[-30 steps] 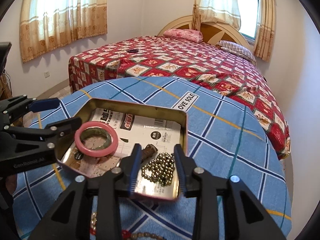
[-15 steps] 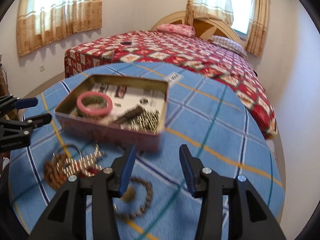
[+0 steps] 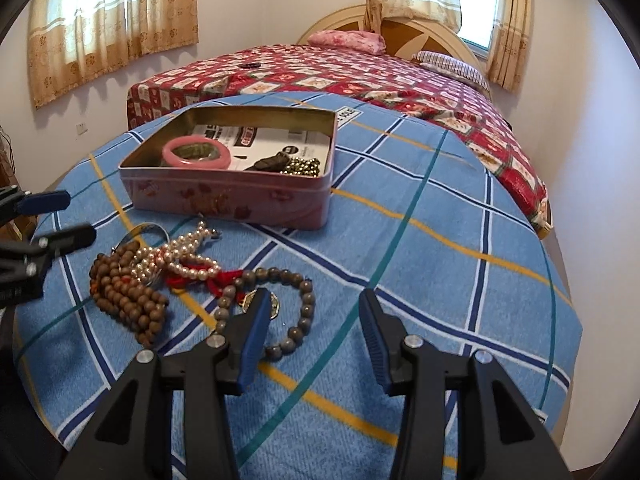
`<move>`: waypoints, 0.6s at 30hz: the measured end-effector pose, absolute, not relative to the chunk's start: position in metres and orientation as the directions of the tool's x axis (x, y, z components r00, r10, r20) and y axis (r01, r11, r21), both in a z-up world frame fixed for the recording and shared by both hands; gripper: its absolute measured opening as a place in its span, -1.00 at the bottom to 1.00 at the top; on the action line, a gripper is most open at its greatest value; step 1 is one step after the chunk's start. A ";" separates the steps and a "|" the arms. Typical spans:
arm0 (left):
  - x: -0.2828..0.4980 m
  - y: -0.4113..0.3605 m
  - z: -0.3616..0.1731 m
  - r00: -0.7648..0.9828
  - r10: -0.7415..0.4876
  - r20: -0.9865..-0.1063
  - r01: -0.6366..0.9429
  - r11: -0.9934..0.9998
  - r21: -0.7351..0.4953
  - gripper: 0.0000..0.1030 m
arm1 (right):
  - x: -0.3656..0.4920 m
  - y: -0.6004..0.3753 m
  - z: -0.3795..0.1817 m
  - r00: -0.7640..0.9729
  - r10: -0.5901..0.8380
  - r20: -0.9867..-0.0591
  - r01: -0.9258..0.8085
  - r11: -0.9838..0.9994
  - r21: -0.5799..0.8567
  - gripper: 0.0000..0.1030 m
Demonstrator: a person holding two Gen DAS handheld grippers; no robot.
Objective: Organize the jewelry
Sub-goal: 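Move the left gripper to the brown wooden bead strand while the right gripper approaches the dark bead bracelet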
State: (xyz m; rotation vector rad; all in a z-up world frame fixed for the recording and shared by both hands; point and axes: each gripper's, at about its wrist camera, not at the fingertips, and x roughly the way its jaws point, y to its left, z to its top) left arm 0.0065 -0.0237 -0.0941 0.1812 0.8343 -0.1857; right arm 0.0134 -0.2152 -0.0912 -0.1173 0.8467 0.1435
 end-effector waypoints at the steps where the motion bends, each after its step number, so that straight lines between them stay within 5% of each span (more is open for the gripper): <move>1: 0.005 -0.025 -0.094 0.652 -0.102 -0.752 0.240 0.968 0.076 0.30 | 0.013 -0.215 -0.092 0.653 0.081 -0.753 -0.173 0.984 -0.044 -0.08; 18: -0.004 -0.057 -0.104 0.620 -0.122 -0.775 0.327 0.938 0.114 0.32 | 0.007 -0.212 -0.095 0.657 0.092 -0.749 -0.178 0.983 -0.035 -0.08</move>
